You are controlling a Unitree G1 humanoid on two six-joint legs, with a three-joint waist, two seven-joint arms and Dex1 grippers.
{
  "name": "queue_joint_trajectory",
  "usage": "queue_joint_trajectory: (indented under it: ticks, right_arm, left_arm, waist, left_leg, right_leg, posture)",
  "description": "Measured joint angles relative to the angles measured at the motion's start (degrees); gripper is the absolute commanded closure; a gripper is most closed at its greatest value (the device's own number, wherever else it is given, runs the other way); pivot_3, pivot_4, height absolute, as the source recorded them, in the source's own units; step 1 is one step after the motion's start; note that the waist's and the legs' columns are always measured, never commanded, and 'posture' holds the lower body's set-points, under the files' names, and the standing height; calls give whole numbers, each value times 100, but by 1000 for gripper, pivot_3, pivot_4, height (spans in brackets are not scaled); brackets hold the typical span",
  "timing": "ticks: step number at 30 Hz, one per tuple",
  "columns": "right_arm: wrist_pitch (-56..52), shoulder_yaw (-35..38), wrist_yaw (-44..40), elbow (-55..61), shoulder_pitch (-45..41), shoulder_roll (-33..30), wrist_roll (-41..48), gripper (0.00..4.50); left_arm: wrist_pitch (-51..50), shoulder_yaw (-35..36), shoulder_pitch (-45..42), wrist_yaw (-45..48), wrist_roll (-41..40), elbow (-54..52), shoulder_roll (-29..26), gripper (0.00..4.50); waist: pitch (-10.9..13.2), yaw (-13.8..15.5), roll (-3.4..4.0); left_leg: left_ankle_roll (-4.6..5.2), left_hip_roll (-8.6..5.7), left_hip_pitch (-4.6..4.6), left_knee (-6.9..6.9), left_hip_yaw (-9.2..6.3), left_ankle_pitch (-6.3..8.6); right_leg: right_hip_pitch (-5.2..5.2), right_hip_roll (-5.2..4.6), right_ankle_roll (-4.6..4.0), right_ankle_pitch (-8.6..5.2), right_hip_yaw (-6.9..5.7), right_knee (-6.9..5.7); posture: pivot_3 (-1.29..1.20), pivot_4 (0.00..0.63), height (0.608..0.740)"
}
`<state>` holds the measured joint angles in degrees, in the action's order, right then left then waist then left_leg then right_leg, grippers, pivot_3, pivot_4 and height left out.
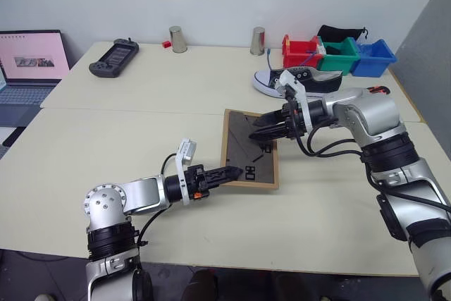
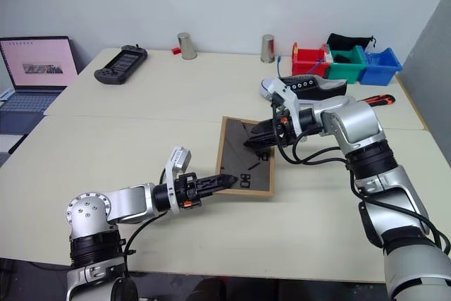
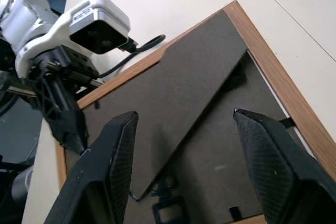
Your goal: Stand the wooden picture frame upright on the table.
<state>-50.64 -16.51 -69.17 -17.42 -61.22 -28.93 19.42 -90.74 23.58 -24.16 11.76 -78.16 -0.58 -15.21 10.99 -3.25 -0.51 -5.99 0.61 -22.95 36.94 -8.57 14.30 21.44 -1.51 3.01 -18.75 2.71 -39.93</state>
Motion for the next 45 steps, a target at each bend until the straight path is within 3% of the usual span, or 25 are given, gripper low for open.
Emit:
queue_joint_trajectory:
  ticks: [5, 22, 32, 36, 40, 43, 45]
  right_arm:
    - [17, 0, 17, -83, 0, 27, -28, 1423]
    - [-1601, 635, -263, 528, 4, -280, 1135, 1423]
    - [-1017, 387, -324, 579, 519, -817, 869, 1423]
    - [-417, 389, -481, 330, 811, -1462, 578, 1423]
    - [1316, 622, -872, 271, 1438, -2158, 135, 1423]
    - [3493, 859, -952, 353, 2148, -2244, -307, 1423]
    - [5647, 977, -820, 329, 2629, -2059, -699, 1423]
  left_arm:
    - [63, -118, 36, -49, -49, 0, -54, 3200]
    - [424, -349, -30, 10, -217, 116, -299, 3200]
    - [512, -454, -78, -49, -358, 196, -371, 3200]
    - [520, -449, -86, -160, -706, 282, -480, 3200]
    - [657, -435, -148, -600, -1400, 575, -779, 3200]
    - [842, -705, -173, -1046, -2231, 862, -1132, 3200]
    - [1023, -938, -166, -1304, -2874, 962, -1418, 3200]
  waist:
    - [0, 0, 0]
    - [0, 1, 0]
    - [0, 13, 0]
    - [2, 25, -2]
    - [3, 35, -4]
    - [4, -18, -4]
    - [5, -29, -5]
  left_leg:
    - [0, 0, 0, 0, 0, 0]
    - [1, -1, 0, -2, -1, 1]
    - [2, -2, -2, -2, 0, 1]
    - [2, -3, -2, -3, 0, 1]
    - [4, -1, 0, -3, 4, 2]
    - [3, 2, 3, -7, 12, 2]
    - [2, 6, 7, -3, 15, 1]
  right_leg:
    - [0, 0, 0, 0, 0, 0]
    - [-1, 1, 0, 0, 0, 0]
    - [-1, 0, 0, 0, 0, 3]
    - [-1, 0, 0, 0, 0, 4]
    - [-2, -1, 2, -1, 3, 6]
    - [-1, 0, 3, -1, 11, 3]
    - [-2, 2, 3, -1, 13, -1]
  posture:
    - [0, 150, 740]
    - [0, 150, 740]
    - [0, 150, 740]
    - [0, 150, 740]
    - [0, 150, 740]
    - [0, 150, 740]
    - [0, 150, 740]
